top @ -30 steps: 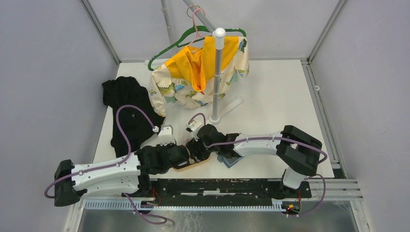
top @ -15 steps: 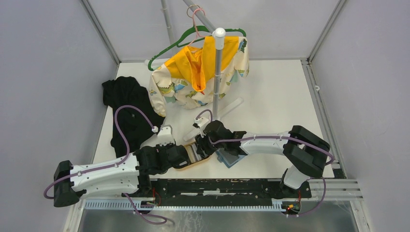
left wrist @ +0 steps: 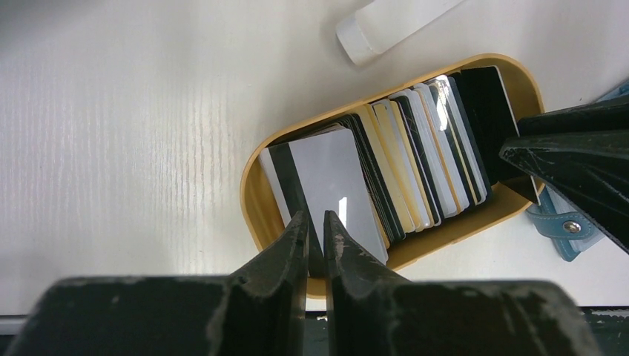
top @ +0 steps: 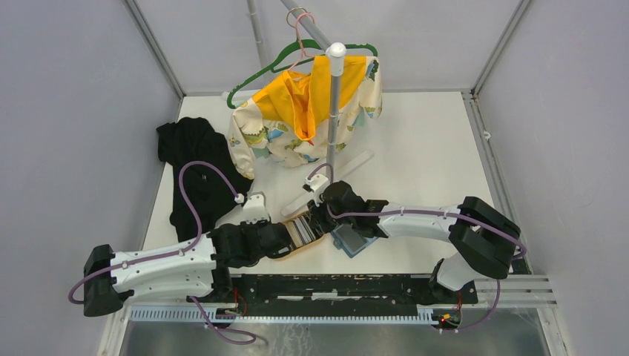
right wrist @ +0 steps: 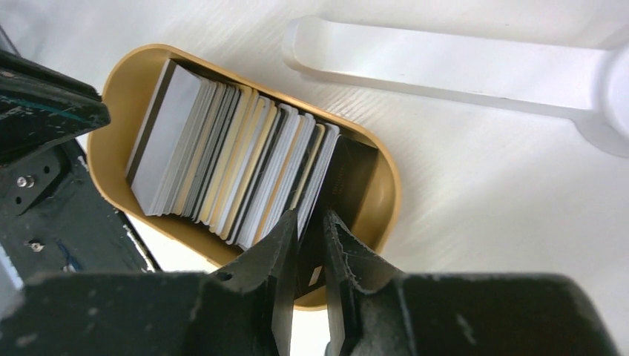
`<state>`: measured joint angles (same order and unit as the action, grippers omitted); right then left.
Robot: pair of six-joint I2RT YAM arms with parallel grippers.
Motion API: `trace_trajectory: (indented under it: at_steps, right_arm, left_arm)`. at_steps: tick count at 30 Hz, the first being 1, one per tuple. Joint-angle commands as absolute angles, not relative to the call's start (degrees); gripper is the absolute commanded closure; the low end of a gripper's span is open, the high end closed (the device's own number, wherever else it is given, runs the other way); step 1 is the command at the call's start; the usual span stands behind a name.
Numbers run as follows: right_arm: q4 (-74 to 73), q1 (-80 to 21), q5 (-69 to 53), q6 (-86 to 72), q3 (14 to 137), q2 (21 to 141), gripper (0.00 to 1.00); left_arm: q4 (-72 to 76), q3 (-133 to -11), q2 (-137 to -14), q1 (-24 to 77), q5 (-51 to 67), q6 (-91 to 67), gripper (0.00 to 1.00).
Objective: Put the credit cards into the card holder
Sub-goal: Pick up the credit card from the storage box.
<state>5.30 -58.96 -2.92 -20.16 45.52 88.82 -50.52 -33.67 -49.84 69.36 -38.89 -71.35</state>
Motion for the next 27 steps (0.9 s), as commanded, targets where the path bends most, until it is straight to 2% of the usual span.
trace_trajectory:
  at_steps: [1, 9, 12, 14, 15, 27]
  right_arm:
    - [6.2, -58.4, 1.0, -17.0, 45.1, 87.0, 0.76]
    - [5.5, -57.5, 1.6, -15.3, 45.3, 88.7, 0.77]
    - [5.8, -56.8, 1.0, -15.0, 45.3, 88.1, 0.85]
    - [6.2, -56.1, 0.5, -15.1, 45.4, 87.1, 0.99]
    - [6.7, -55.6, 0.2, -15.5, 45.3, 86.4, 1.0]
    - [15.9, -48.3, -17.7, -21.2, 41.1, 78.0, 1.0]
  left_arm:
    - [-48.5, -35.5, -50.3, 69.6, -40.6, -69.2, 0.81]
    - [-48.5, -36.0, -50.5, 69.6, -40.1, -68.7, 0.81]
    - [-47.4, -35.8, -50.1, 69.7, -39.7, -68.1, 0.82]
    - [-46.1, -35.5, -49.9, 69.6, -39.4, -67.4, 0.82]
    - [-45.5, -35.4, -49.7, 69.6, -39.2, -66.9, 0.81]
    - [-34.6, -34.9, -45.6, 69.7, -36.9, -57.9, 0.75]
